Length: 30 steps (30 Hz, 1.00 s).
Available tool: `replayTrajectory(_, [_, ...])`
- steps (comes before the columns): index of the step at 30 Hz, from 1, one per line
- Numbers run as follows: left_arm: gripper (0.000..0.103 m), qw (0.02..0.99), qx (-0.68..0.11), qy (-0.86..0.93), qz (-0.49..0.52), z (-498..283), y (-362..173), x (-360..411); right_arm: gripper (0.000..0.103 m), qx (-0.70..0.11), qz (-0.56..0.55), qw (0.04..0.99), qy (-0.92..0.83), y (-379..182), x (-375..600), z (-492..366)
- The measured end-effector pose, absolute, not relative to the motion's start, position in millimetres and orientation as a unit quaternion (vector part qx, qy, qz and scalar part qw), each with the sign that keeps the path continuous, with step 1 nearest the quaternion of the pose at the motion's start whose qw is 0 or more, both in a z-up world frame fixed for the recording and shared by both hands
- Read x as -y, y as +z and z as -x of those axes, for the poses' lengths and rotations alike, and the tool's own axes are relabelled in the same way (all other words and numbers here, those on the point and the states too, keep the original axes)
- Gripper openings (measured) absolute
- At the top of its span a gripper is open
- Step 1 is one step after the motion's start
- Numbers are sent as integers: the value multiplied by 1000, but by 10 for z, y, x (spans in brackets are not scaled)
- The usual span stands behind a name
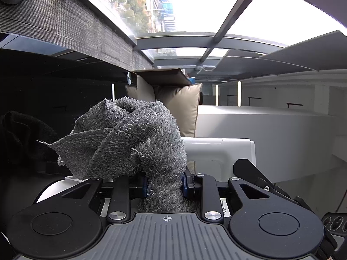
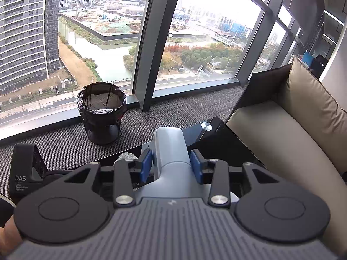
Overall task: Clean container
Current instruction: 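Lift the kettle with the right tool while the left tool brings the cloth to its rim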
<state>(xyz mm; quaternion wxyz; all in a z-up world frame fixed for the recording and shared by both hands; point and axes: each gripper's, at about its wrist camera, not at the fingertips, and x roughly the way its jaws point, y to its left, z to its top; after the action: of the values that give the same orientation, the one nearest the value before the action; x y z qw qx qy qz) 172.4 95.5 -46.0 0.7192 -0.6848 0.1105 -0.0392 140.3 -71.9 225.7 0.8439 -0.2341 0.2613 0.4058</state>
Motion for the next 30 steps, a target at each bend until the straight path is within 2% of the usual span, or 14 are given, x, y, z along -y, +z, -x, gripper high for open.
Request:
replayTrajectory(2, [24, 729, -111, -42, 675, -1697, -408, -959, 45, -258, 210, 855, 397, 2292, 814, -1367])
replayTrajectory(9, [24, 759, -111, -58, 639, -1557, -217, -971, 77, -217, 143, 904, 338, 2427, 1295, -1109])
replayTrajectory(12, [24, 778, -105, -64, 616, -1484, -103, -957, 82, -208, 99, 922, 313, 2460, 1532, -984])
replayTrajectory(18, [24, 823, -81, -89, 555, -1321, 309, -803, 83, -179, 61, 947, 261, 2452, 1910, -699])
replayTrajectory(19, [21, 832, -80, -85, 543, -1298, 387, -769, 83, -175, 53, 951, 251, 2435, 1984, -653])
replayTrajectory(23, [23, 855, -70, -91, 506, -1202, 617, -682, 88, -172, 35, 961, 213, 2313, 2216, -501])
replayTrajectory(30, [23, 895, -91, -107, 424, -1156, 1058, -461, 88, -177, -11, 962, 210, 2089, 2457, -324])
